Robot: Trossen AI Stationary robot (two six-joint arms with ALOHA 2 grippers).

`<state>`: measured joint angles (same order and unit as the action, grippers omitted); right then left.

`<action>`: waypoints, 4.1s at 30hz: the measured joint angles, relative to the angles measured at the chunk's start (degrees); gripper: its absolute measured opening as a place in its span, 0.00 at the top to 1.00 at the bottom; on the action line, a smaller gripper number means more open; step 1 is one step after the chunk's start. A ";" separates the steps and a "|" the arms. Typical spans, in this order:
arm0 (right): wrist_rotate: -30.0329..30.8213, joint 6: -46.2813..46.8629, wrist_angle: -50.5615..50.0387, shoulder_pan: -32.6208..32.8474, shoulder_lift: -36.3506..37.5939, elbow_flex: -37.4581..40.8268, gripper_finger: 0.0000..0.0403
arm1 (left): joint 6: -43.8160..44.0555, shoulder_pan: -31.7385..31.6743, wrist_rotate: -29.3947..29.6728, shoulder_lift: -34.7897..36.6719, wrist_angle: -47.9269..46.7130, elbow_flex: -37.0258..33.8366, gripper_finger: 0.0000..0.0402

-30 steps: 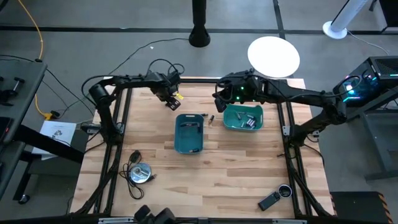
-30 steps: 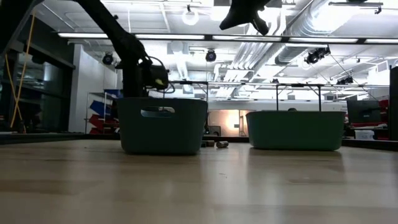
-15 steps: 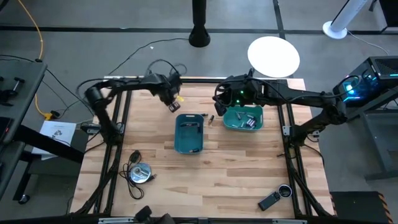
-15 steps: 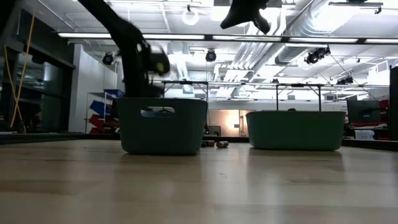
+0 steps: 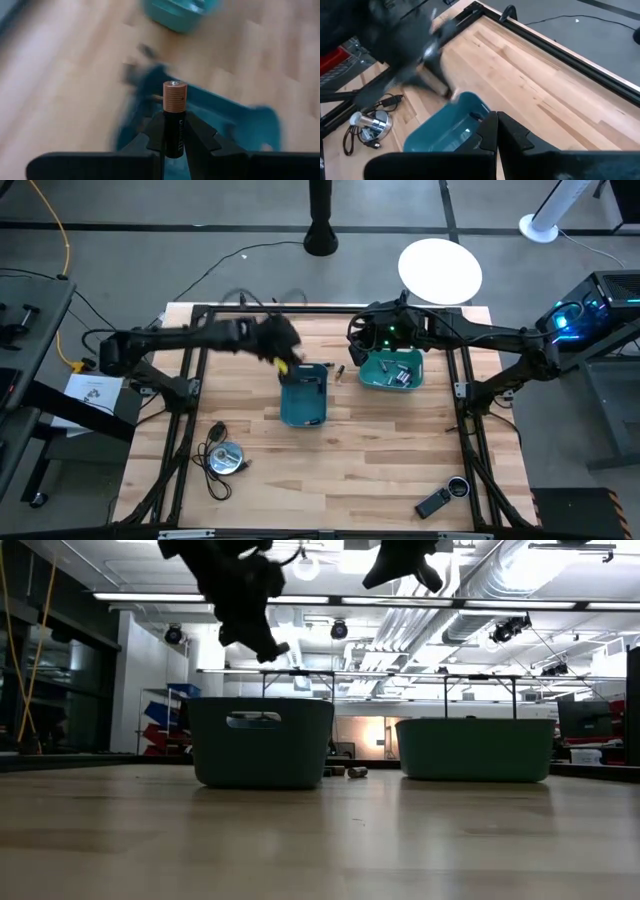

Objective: Sort batteries
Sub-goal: Put the black battery into the blue bin

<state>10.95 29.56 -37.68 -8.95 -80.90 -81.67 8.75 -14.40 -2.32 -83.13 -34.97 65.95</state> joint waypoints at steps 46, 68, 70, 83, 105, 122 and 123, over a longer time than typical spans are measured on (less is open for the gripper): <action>-12.70 -10.84 -3.54 -9.49 -30.32 0.00 0.64 | 13.22 7.50 22.97 25.49 -12.37 0.00 0.48; 7.73 -27.26 -31.33 -5.90 -30.32 -0.02 0.64 | 13.55 7.50 22.51 25.28 -14.05 0.00 0.48; 9.19 -26.63 -33.38 -6.89 -30.32 -0.02 0.64 | 13.58 7.50 22.51 25.28 -14.53 0.00 0.48; -4.61 -48.51 -8.62 -5.45 -30.02 -0.02 0.64 | 13.61 7.50 22.90 25.28 -15.62 0.00 0.48; -7.66 -74.91 -1.06 -4.35 -36.98 -0.02 0.64 | 14.70 7.83 23.18 25.28 -16.67 0.00 0.48; -13.10 -53.50 -15.07 -2.45 -33.92 0.44 0.93 | 14.77 7.79 24.10 25.28 -15.99 0.00 0.48; -12.98 -52.27 -15.31 -2.66 -31.88 0.42 0.94 | 14.69 7.79 24.11 25.28 -15.80 0.00 0.48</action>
<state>-2.03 -22.70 -52.99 -11.61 -112.78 -81.25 23.44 -6.61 21.79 -57.84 -50.76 65.95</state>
